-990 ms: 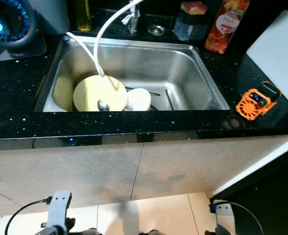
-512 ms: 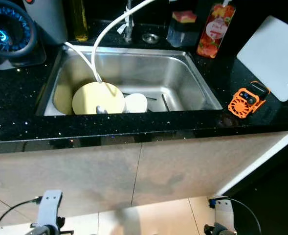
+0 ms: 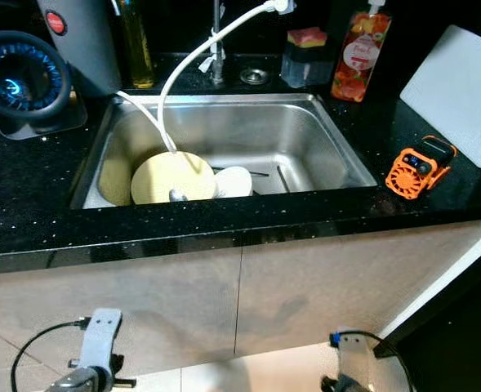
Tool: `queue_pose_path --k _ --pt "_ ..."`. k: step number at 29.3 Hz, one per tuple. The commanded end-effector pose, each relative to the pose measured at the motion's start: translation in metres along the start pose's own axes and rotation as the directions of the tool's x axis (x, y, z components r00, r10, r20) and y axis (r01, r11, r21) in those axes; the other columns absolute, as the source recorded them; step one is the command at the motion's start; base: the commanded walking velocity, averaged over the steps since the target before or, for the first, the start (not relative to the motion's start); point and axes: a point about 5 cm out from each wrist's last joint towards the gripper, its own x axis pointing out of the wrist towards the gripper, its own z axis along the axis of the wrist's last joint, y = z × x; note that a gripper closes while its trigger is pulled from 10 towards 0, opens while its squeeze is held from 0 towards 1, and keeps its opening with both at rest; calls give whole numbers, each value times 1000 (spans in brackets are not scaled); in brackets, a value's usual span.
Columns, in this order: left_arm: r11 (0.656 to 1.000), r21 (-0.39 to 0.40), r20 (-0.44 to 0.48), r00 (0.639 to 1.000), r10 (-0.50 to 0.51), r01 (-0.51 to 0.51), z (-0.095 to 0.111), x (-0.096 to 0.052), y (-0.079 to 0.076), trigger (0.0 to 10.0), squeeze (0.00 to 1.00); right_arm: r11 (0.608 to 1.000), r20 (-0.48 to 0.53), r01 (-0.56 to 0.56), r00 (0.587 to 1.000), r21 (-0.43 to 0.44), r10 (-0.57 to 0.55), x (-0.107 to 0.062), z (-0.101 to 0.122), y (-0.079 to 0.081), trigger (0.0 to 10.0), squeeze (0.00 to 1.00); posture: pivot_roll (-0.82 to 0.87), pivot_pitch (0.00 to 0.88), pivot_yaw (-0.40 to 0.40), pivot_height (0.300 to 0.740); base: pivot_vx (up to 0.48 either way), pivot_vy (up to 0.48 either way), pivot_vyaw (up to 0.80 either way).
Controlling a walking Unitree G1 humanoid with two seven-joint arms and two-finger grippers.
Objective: Kitchen organization
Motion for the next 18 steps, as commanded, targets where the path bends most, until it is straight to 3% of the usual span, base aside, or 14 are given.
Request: queue_pose_path --k 1,9,18 --pt "1000 21 -51 998 -23 24 -14 0 -9 10000 0 1000 -13 15 1000 1 -15 -1 -4 -4 10000 0 91 40 -45 740 0 0 0" --pt "999 -23 -112 993 -25 23 -38 -4 -19 10000 0 1000 -3 18 1000 -19 -18 0 2 -6 10000 0 92 38 -66 740 0 0 0" --pt "999 5 -147 988 -37 38 -47 -6 -22 10000 0 999 5 -30 1000 -40 30 1 6 14 10000 0 96 13 -47 740 0 0 0"
